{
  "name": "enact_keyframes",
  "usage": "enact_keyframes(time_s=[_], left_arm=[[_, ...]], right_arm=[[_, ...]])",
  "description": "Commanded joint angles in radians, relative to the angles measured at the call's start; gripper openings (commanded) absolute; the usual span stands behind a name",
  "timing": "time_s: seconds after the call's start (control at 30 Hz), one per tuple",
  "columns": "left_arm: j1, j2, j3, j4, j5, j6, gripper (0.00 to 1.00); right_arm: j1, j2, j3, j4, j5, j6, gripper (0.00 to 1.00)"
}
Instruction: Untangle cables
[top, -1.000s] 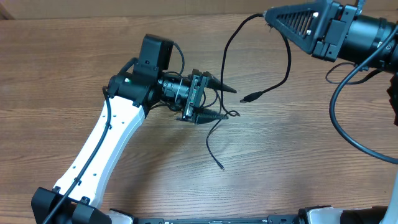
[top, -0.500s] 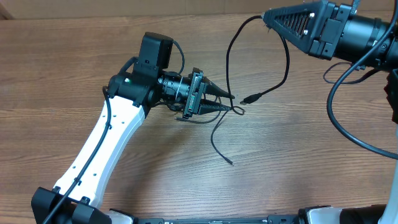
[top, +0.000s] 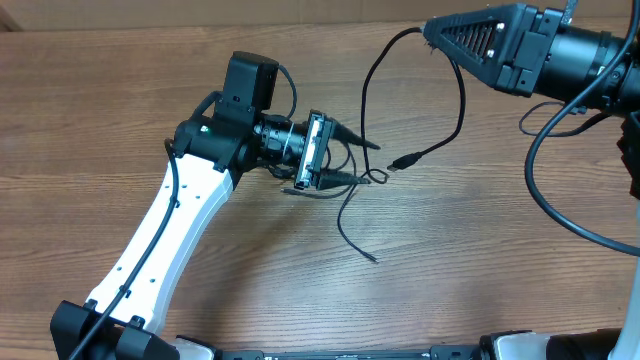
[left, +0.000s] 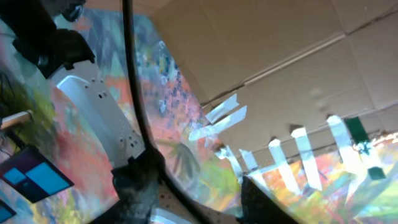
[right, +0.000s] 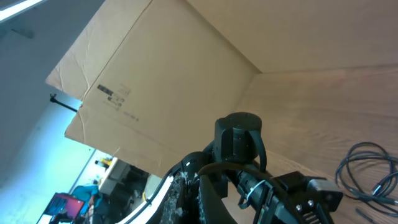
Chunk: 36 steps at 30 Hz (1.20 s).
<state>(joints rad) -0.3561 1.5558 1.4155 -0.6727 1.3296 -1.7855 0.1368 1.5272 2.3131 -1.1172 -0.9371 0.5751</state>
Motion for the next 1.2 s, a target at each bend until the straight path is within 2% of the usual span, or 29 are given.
enact_keyframes(time_s=[0.0,0.03,0.13,0.33,0.37,0.47,0.53,0.57,0.63,0.77,0.93,1.0,1.07,1.17], left_arm=[[-0.004,0.000,0.009,0.040,0.058,-0.039,0.28],[-0.004,0.000,0.009,0.056,0.068,-0.050,0.22],[-0.004,0.000,0.009,0.085,0.077,-0.081,0.18],[-0.004,0.000,0.009,0.093,0.082,-0.089,0.22],[-0.004,0.000,0.009,0.098,0.086,-0.089,0.26],[-0.003,0.000,0.009,0.100,0.093,-0.089,0.61],[0.003,0.000,0.009,0.102,0.108,-0.089,0.70],[0.006,0.000,0.009,0.102,0.117,-0.089,0.70],[0.009,0.000,0.009,0.102,0.140,-0.089,0.67],[0.010,0.000,0.009,0.102,0.142,-0.089,0.55],[0.010,0.000,0.009,0.102,0.152,-0.100,0.35],[0.010,0.000,0.009,0.102,0.162,-0.108,0.23],[0.010,0.000,0.009,0.102,0.165,-0.108,0.16],[0.011,0.000,0.009,0.102,0.165,-0.116,0.12]], right_arm=[[0.024,0.003,-0.003,0.004,0.010,-0.008,0.04],[0.032,0.003,-0.003,0.004,0.018,-0.008,0.04],[0.054,0.003,-0.003,0.004,0.021,-0.008,0.04],[0.085,0.003,-0.003,0.004,0.047,-0.008,0.04],[0.089,0.003,-0.003,0.004,0.047,-0.008,0.04],[0.103,0.003,-0.003,0.003,0.046,-0.047,0.04],[0.115,0.003,-0.003,-0.009,0.047,-0.108,0.04],[0.118,0.003,-0.003,-0.016,0.047,-0.138,0.04],[0.119,0.003,-0.003,-0.028,0.047,-0.185,0.04],[0.119,0.003,-0.003,-0.025,0.047,-0.188,0.04],[0.119,0.003,-0.003,-0.027,0.046,-0.211,0.04],[0.119,0.003,-0.003,-0.053,0.047,-0.237,0.04],[0.119,0.003,-0.003,-0.084,0.047,-0.260,0.04],[0.119,0.003,-0.003,-0.106,0.047,-0.270,0.04]])
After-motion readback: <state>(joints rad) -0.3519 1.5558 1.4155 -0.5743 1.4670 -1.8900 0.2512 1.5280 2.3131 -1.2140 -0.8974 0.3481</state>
